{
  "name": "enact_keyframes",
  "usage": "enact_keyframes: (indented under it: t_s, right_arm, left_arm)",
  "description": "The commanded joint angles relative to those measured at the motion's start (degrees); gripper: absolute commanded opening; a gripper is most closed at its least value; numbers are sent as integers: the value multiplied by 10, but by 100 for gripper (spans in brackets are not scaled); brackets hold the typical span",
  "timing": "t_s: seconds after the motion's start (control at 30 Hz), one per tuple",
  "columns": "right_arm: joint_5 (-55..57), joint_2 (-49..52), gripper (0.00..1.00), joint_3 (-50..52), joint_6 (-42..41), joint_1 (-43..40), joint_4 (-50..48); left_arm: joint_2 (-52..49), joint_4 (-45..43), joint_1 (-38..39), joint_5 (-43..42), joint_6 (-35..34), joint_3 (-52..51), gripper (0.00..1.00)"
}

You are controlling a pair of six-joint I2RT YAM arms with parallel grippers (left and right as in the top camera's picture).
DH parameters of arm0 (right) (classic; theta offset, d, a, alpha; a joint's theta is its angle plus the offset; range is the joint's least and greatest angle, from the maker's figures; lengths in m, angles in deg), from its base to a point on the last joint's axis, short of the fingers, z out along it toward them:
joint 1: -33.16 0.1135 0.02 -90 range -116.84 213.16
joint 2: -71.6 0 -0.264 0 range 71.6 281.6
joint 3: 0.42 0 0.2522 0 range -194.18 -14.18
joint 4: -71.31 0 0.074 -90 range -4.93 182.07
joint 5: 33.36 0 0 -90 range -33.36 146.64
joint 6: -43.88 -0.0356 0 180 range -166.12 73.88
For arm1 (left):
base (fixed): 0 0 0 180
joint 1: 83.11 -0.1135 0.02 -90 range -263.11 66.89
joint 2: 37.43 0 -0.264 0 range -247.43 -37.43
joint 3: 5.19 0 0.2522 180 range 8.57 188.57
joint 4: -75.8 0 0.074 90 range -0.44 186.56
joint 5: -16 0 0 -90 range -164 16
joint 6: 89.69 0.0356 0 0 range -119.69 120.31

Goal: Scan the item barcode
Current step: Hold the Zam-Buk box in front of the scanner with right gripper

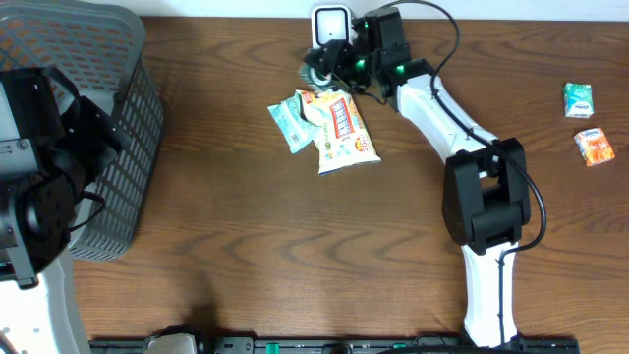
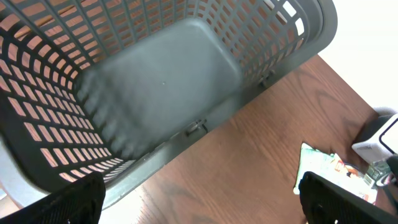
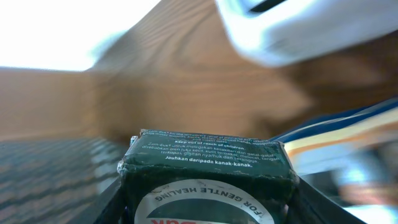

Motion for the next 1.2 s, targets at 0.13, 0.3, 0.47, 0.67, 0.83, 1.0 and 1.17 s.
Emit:
enact_keyframes:
  t_s: [0.13,0.3,0.47,0.67,0.83,1.0,1.17]
  right_arm:
    - [359,-58,40,-24,200,36,-2]
    - [529,-38,35,-24,253,77,-71]
    - [531,2,40,-24,327,86,-182]
    - [531,61,44,-24,402,83,-343]
    - [530,91,50,-24,417,76,-421]
    - [530,110,51,-24,417,75,-465]
    - [474,130,51,-24,410,69,-483]
  left_arm:
    - [0,2,-3,2,-5,4,98]
    - [0,2,-3,2,-5,4,98]
    - [0,2,-3,2,-5,4,98]
    - [0,2,-3,2,-5,4,97]
    - [0,2,-3,2,-5,4,98]
    - [0,2,-3,2,-5,4,98]
    - [0,2,-3,2,-5,4,98]
